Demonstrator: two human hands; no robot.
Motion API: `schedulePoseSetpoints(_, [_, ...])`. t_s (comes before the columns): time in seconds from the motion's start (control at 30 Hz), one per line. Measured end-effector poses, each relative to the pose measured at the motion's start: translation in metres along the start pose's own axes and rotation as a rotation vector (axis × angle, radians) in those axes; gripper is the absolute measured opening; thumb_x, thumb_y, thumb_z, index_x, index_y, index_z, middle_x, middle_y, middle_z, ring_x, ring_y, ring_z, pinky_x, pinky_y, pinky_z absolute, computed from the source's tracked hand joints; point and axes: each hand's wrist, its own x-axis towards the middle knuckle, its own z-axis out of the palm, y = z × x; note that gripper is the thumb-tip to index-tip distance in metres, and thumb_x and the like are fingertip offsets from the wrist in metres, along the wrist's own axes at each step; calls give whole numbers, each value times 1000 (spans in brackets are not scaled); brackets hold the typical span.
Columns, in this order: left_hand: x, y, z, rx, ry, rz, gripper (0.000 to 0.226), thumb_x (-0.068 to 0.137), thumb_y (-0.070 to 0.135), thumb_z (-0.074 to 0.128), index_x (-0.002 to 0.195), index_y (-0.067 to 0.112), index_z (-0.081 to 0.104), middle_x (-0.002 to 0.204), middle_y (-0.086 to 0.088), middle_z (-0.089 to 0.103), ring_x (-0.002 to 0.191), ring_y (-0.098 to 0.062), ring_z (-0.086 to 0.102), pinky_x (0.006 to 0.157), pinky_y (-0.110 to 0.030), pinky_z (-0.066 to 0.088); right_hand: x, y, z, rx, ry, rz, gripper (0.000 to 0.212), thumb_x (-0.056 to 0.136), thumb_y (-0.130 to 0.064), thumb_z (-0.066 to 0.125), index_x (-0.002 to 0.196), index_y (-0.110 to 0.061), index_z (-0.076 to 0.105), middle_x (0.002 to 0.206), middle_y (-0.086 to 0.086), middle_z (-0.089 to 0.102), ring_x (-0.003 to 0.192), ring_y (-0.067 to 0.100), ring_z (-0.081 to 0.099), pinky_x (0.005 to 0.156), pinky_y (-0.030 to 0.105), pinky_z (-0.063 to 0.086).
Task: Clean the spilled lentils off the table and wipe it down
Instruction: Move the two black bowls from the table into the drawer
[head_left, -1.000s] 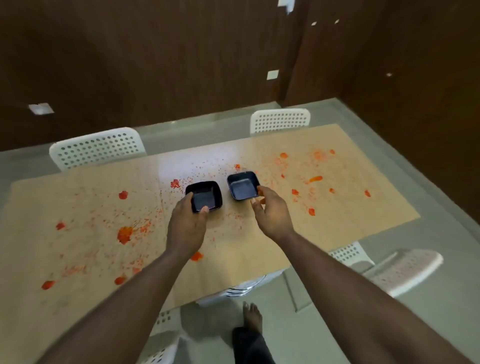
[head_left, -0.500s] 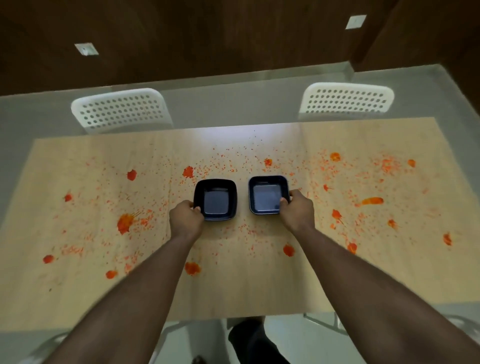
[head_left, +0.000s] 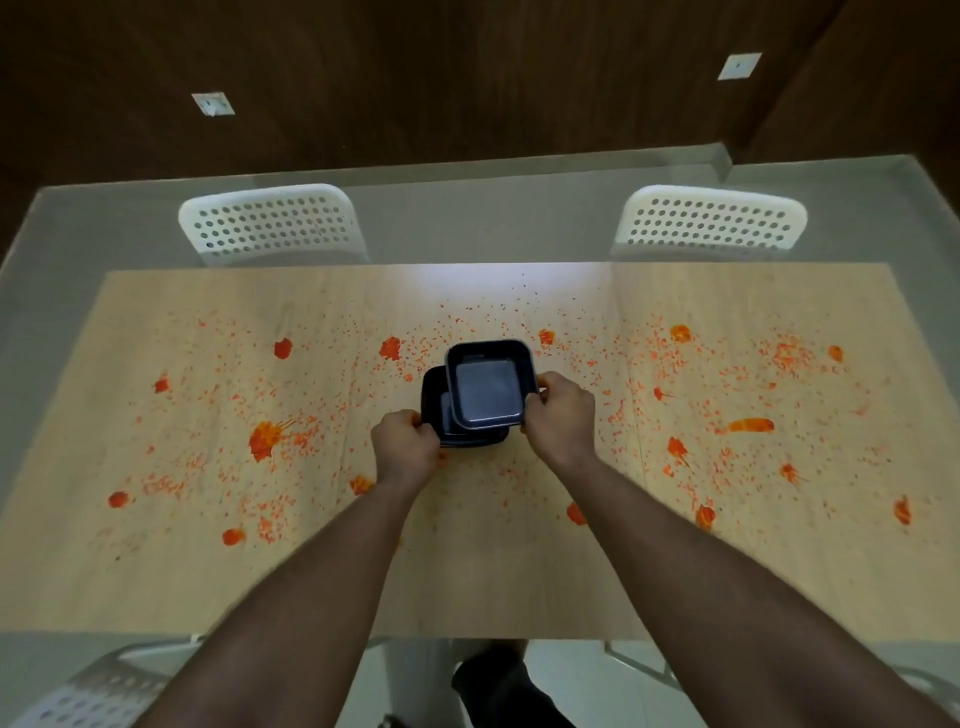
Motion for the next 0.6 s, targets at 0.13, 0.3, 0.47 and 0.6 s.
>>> schedulePoseSetpoints(0.13, [-25, 11, -4, -67, -5, 58, 20, 95, 1, 60, 80, 4, 73, 68, -12, 74, 56, -25, 73, 56, -43, 64, -14, -3, 12, -24, 18, 38, 20, 97, -13, 59, 109, -8, 75, 88, 5, 74, 70, 15, 64, 51, 16, 43])
schedulePoseSetpoints(0.3, [-47, -6, -13, -168, -21, 30, 16, 101, 3, 63, 90, -4, 74, 75, -18, 75, 57, -24, 75, 56, -41, 64, -41, 12, 19, -54, -9, 20, 42, 105, -43, 56, 118, -7, 72, 101, 8, 76, 85, 20, 68, 66, 24, 50])
schedulePoseSetpoints(0.47, [-74, -33, -21, -256, -117, 50, 17, 105, 7, 61, 97, 1, 74, 75, -17, 76, 62, -30, 76, 63, -48, 66, -70, 20, 23, 55, -157, 43, 40, 111, -39, 40, 120, -8, 64, 102, 9, 67, 93, 31, 68, 77, 52, 61])
schedulePoseSetpoints(0.6, [-108, -63, -36, -296, -175, 85, 31, 112, 13, 47, 95, 5, 72, 75, -18, 75, 67, -31, 76, 68, -48, 66, -111, 29, 23, 0, -152, 99, 31, 106, -25, 41, 105, -6, 66, 93, 10, 68, 83, 33, 69, 73, 58, 61])
